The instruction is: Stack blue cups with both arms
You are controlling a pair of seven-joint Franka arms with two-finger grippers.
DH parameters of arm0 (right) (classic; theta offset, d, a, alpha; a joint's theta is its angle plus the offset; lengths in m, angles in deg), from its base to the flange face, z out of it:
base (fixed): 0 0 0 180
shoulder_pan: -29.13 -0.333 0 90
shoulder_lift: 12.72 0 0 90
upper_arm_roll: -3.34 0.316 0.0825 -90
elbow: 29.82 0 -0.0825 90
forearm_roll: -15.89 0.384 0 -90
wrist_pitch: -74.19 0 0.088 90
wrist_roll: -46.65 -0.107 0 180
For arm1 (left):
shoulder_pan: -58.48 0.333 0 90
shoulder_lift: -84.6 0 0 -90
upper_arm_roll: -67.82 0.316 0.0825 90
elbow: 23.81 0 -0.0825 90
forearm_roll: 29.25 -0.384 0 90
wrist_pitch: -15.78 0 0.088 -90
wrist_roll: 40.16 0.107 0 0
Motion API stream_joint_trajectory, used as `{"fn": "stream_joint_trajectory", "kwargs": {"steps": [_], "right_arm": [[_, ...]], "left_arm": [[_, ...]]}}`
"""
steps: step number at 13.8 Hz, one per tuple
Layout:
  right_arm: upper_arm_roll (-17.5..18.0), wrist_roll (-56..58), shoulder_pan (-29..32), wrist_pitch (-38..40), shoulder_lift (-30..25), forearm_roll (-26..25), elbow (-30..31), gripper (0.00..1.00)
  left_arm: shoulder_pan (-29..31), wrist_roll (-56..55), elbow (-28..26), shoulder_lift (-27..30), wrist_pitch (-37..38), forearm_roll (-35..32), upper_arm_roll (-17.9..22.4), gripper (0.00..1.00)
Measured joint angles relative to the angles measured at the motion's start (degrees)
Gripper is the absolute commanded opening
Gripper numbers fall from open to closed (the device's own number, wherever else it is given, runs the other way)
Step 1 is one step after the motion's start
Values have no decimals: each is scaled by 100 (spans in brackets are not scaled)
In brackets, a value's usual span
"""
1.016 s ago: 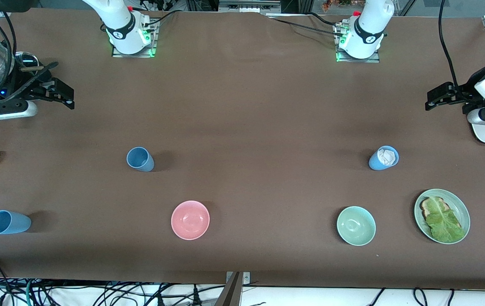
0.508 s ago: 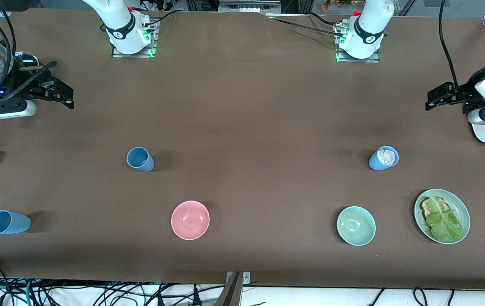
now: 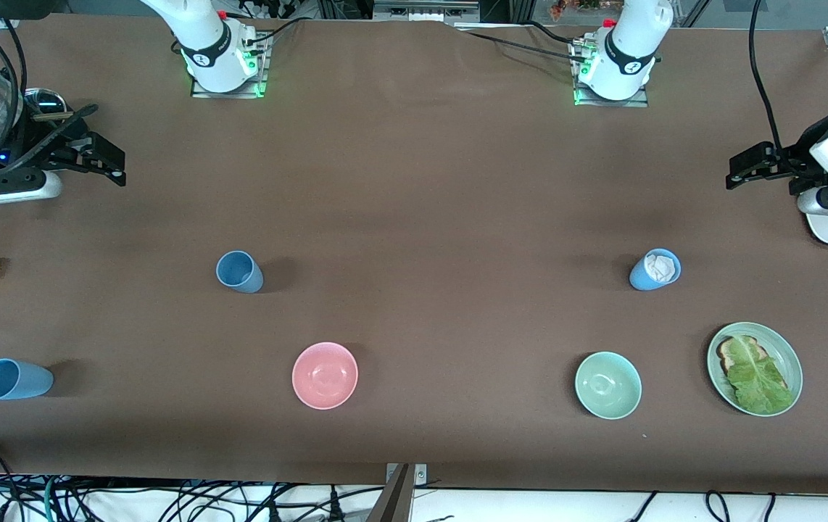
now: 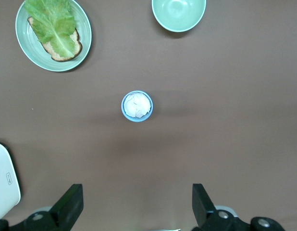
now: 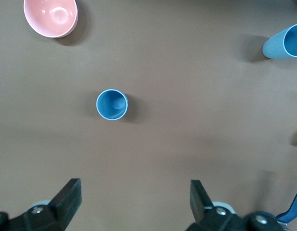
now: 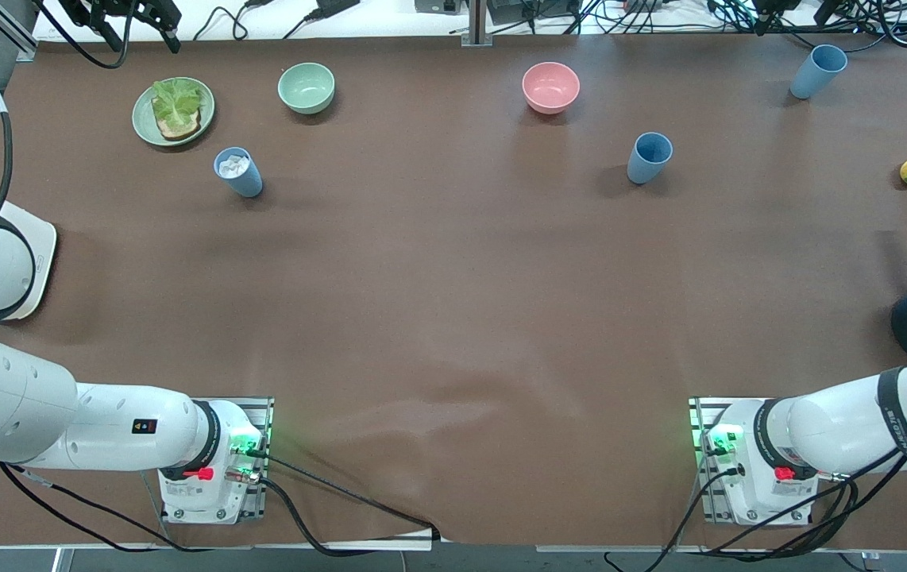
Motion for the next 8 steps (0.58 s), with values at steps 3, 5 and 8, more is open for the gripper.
{"fn": "stream_joint_trajectory", "kwargs": {"steps": [3,5,8], "right_arm": [[0,1,0,0,0,0,0,100],[-1,1,0,0,0,0,0,100],[-1,1,0,0,0,0,0,100]], "left_arm": [[22,0,0,-44,1,0,0,100],[44,11,0,-45,2,0,1,100],[109,20,0,-47,33,0,11,100]]}}
